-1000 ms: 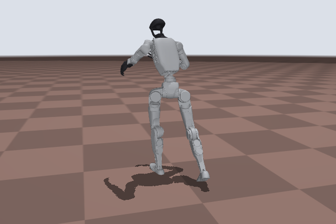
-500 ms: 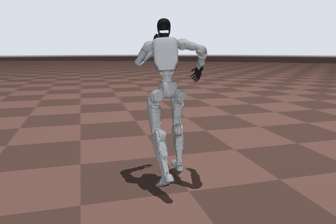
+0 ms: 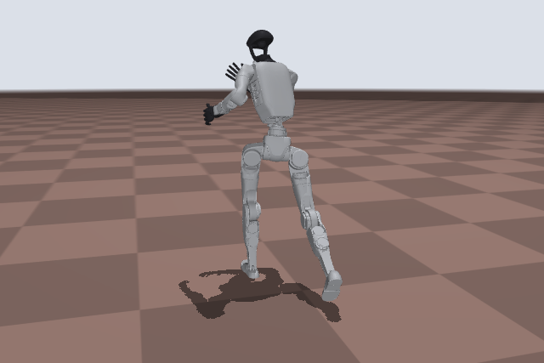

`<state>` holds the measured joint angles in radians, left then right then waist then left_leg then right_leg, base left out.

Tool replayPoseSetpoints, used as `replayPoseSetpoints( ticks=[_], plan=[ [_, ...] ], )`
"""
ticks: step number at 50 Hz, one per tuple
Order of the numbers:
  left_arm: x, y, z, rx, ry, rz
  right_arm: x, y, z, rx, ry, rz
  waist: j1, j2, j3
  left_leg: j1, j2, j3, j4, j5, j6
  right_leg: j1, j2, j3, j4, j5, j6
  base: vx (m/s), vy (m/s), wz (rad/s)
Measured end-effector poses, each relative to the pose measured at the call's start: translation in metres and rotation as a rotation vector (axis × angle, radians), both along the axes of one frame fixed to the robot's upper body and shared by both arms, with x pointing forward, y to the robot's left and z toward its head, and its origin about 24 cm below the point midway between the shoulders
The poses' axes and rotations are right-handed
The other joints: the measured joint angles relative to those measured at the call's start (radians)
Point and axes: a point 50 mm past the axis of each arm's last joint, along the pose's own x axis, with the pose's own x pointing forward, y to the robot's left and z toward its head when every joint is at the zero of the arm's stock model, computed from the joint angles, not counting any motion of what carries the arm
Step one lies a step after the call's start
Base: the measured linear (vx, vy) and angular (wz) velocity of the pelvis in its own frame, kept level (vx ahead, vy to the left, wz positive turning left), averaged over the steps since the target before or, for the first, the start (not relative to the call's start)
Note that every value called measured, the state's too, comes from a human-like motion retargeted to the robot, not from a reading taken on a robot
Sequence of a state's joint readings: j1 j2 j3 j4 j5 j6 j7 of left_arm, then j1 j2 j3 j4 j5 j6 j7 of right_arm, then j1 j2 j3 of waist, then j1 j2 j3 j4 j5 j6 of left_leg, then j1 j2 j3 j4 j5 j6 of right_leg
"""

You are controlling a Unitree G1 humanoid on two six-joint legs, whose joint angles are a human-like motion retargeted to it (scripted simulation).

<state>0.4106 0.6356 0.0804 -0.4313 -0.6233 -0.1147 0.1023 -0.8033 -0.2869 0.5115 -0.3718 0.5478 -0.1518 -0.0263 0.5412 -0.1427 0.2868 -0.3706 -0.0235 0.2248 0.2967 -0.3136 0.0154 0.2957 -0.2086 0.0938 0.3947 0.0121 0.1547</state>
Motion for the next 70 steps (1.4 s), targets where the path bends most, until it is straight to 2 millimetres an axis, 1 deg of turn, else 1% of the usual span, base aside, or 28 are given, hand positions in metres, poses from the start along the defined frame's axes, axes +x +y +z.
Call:
replayPoseSetpoints(
  ticks=[2,5,8,10,12,15,17,20,22,25,28,30,33,35,37,40,42,45,47,49,50,53,55,58,62,65,67,70],
  plan=[
    [0.028,-0.013,0.013,0.085,-0.093,-0.029,0.009,-0.009,-0.013,0.052,0.106,0.005,0.001,-0.022,0.035,0.009,-0.026,0.001,0.193,-0.163,0.062,-0.044,-0.034,-0.024,0.222,-0.019,0.018,1.16,0.23,0.34],
    [0.065,-0.035,0.048,0.1,-0.304,0.038,0.025,-0.031,-0.057,0.052,0.221,-0.288,-0.033,-0.054,0.045,0.06,-0.031,0.019,0.3,-0.269,0.093,-0.239,-0.1,-0.084,0.578,-0.184,-0.05,1.08,0.17,-0.02],
    [0.082,-0.067,0.092,-0.077,-0.54,0.055,0.019,-0.058,-0.116,-0.11,0.346,-0.432,-0.188,-0.033,0.001,0.154,-0.007,-0.012,0.23,-0.248,0.086,-0.416,-0.097,-0.188,0.671,-0.336,-0.137,1.02,0.13,0.29],
    [0.084,-0.086,0.123,-0.162,-0.683,0.023,0.002,-0.083,-0.15,-0.15,0.518,-0.389,-0.333,0.019,-0.033,0.217,0.021,-0.066,0.159,-0.193,0.062,-0.499,-0.038,-0.258,0.603,-0.38,-0.138,1.01,0.07,0.81],
    [0.08,-0.098,0.152,-0.147,-0.812,-0.036,-0.016,-0.113,-0.175,-0.226,0.657,-0.401,-0.483,0.074,-0.056,0.275,0.053,-0.118,0.1,-0.121,0.031,-0.56,0.031,-0.306,0.447,-0.376,-0.104,1.02,-0.01,1.01],
    [0.071,-0.111,0.187,-0.037,-0.974,-0.142,-0.038,-0.165,-0.196,-0.39,0.8,-0.498,-0.702,0.137,-0.077,0.345,0.075,-0.184,0.042,-0.014,-0.009,-0.621,0.09,-0.349,0.106,-0.319,-0.045,1.04,-0.1,1.15],
    [0.068,-0.12,0.201,0.047,-1.032,-0.225,-0.048,-0.2,-0.203,-0.5,0.878,-0.591,-0.831,0.157,-0.075,0.396,0.068,-0.23,0.031,0.034,-0.035,-0.633,0.083,-0.378,-0.137,-0.283,-0.011,1.09,-0.19,1.24],
    [0.071,-0.132,0.207,0.107,-1.024,-0.331,-0.06,-0.241,-0.202,-0.597,0.948,-0.743,-0.969,0.179,-0.046,0.497,0.072,-0.29,0.045,0.066,-0.065,-0.637,0.065,-0.386,-0.319,-0.197,0.029,1.14,-0.26,0.94],
    [0.078,-0.133,0.197,0.064,-0.936,-0.373,-0.062,-0.249,-0.199,-0.576,0.941,-0.813,-0.988,0.208,-0.012,0.531,0.096,-0.302,0.131,0.081,-0.047,-0.631,0.084,-0.358,-0.23,-0.208,-0.009,1.15,-0.29,-0.1],
    [0.094,-0.117,0.147,0.002,-0.696,-0.322,-0.05,-0.236,-0.204,-0.484,0.918,-0.825,-0.946,0.243,0.033,0.505,0.126,-0.288,0.394,0.158,-0.017,-0.622,0.128,-0.325,0.031,-0.389,-0.093,1.17,-0.27,-0.92],
    [0.09,-0.077,0.058,0.029,-0.373,-0.074,-0.011,-0.208,-0.201,-0.481,0.764,-0.884,-0.854,0.222,0.014,0.368,0.167,-0.153,0.69,0.148,0.036,-0.607,0.138,-0.274,0.151,-0.478,-0.115,1.14,-0.21,-1.15],
    [0.059,-0.047,0.003,0.059,-0.178,0.094,0.014,-0.181,-0.184,-0.42,0.621,-0.93,-0.746,0.187,-0.012,0.269,0.197,-0.05,0.82,0.071,0.098,-0.577,0.14,-0.223,0.149,-0.489,-0.115,1.1,-0.17,-1.39],
    [-0.003,-0.017,-0.042,0.018,0.033,0.207,0.033,-0.133,-0.151,-0.186,0.506,-0.846,-0.503,0.118,-0.046,0.144,0.157,0.028,0.834,0.007,0.127,-0.485,0.125,-0.121,0.057,-0.441,-0.113,1.09,-0.07,-1.54],
    [-0.036,0.0,-0.047,0.009,0.111,0.247,0.04,-0.104,-0.122,-0.061,0.424,-0.761,-0.331,0.069,-0.061,0.064,0.106,0.046,0.758,-0.025,0.116,-0.416,0.094,-0.062,-0.021,-0.385,-0.096,1.09,0.07,-1.2],
    [-0.053,0.017,-0.041,0.037,0.138,0.281,0.041,-0.085,-0.089,-0.037,0.28,-0.715,-0.192,0.027,-0.077,-0.007,0.058,0.045,0.615,-0.054,0.094,-0.349,0.054,-0.033,-0.09,-0.318,-0.065,1.09,0.17,-0.61],
    [-0.056,0.04,-0.022,0.09,0.102,0.325,0.037,-0.062,-0.038,-0.093,-0.015,-0.679,-0.044,-0.013,-0.084,-0.061,0.025,0.061,0.291,-0.046,0.064,-0.249,0.014,-0.025,-0.164,-0.216,-0.023,1.09,0.24,-0.11],
    [-0.048,0.051,-0.008,0.109,0.05,0.334,0.027,-0.047,-0.015,-0.114,-0.171,-0.621,0.025,-0.007,-0.076,-0.048,0.032,0.1,0.064,-0.015,0.052,-0.17,0.018,-0.028,-0.182,-0.168,-0.01,1.13,0.25,0.01],
    [-0.026,0.06,0.012,0.152,-0.062,0.333,0.009,-0.038,0.002,-0.043,-0.22,-0.452,0.085,-0.007,-0.025,-0.025,0.003,0.096,0.04,-0.02,0.084,-0.045,-0.001,-0.029,-0.169,-0.11,0.005,1.16,0.23,0.42],
    [-0.011,0.064,0.023,0.195,-0.163,0.394,0.006,-0.047,-0.001,0.054,-0.116,-0.324,0.069,-0.003,0.032,0.017,-0.005,0.068,0.222,-0.181,0.1,0.005,-0.002,-0.009,-0.046,-0.073,0.031,1.2,0.18,0.84],
    [0.004,0.063,0.03,0.189,-0.282,0.525,0.009,-0.061,-0.02,0.127,0.014,-0.311,0.023,0.0,0.058,0.07,0.001,0.039,0.325,-0.283,0.094,-0.052,0.037,0.03,0.213,-0.066,0.066,1.19,0.11,0.87],
    [0.012,0.061,0.034,0.146,-0.347,0.605,0.012,-0.069,-0.034,0.146,0.077,-0.353,-0.01,-0.007,0.062,0.088,0.002,0.026,0.357,-0.316,0.1,-0.117,0.059,0.045,0.375,-0.087,0.079,1.14,0.05,0.96],
    [0.044,0.033,0.055,-0.143,-0.546,0.721,0.009,-0.091,-0.096,0.113,0.285,-0.586,-0.149,-0.023,0.021,0.138,0.015,-0.026,0.337,-0.344,0.117,-0.414,0.082,0.015,0.751,-0.241,0.027,1.1,-0.01,0.83],
    [0.062,0.003,0.075,-0.277,-0.634,0.652,-0.006,-0.104,-0.138,0.065,0.471,-0.621,-0.268,0.015,-0.011,0.209,0.047,-0.072,0.257,-0.312,0.097,-0.588,0.079,-0.051,0.838,-0.306,-0.026,1.09,-0.07,0.69],
    [0.078,-0.045,0.104,-0.288,-0.717,0.379,-0.036,-0.134,-0.175,-0.087,0.673,-0.592,-0.501,0.127,-0.055,0.305,0.122,-0.145,0.146,-0.184,0.037,-0.763,0.065,-0.189,0.701,-0.337,-0.061,1.13,-0.15,0.99],
    [0.079,-0.104,0.141,-0.099,-0.801,-0.115,-0.059,-0.184,-0.188,-0.415,0.724,-0.681,-0.821,0.254,-0.057,0.399,0.202,-0.241,0.087,0.03,-0.061,-0.806,0.034,-0.336,0.167,-0.294,-0.034,1.19,-0.31,1.4],
    [0.07,-0.147,0.161,0.017,-0.83,-0.525,-0.062,-0.223,-0.193,-0.566,0.773,-0.828,-0.97,0.249,0.0,0.542,0.218,-0.259,0.077,0.098,-0.104,-0.735,-0.032,-0.422,-0.218,-0.218,0.027,1.27,-0.51,1.03],
    [0.064,-0.165,0.158,0.063,-0.802,-0.726,-0.062,-0.244,-0.198,-0.584,0.802,-0.952,-0.987,0.222,0.043,0.632,0.235,-0.237,0.132,0.112,-0.087,-0.702,-0.055,-0.446,-0.188,-0.158,0.029,1.25,-0.56,0.11],
    [0.07,-0.162,0.121,0.099,-0.644,-0.749,-0.052,-0.262,-0.209,-0.582,0.798,-1.145,-0.944,0.215,0.098,0.628,0.304,-0.191,0.417,0.038,-0.009,-0.702,-0.045,-0.429,0.16,-0.333,-0.031,1.17,-0.52,-0.29]
  ],
)
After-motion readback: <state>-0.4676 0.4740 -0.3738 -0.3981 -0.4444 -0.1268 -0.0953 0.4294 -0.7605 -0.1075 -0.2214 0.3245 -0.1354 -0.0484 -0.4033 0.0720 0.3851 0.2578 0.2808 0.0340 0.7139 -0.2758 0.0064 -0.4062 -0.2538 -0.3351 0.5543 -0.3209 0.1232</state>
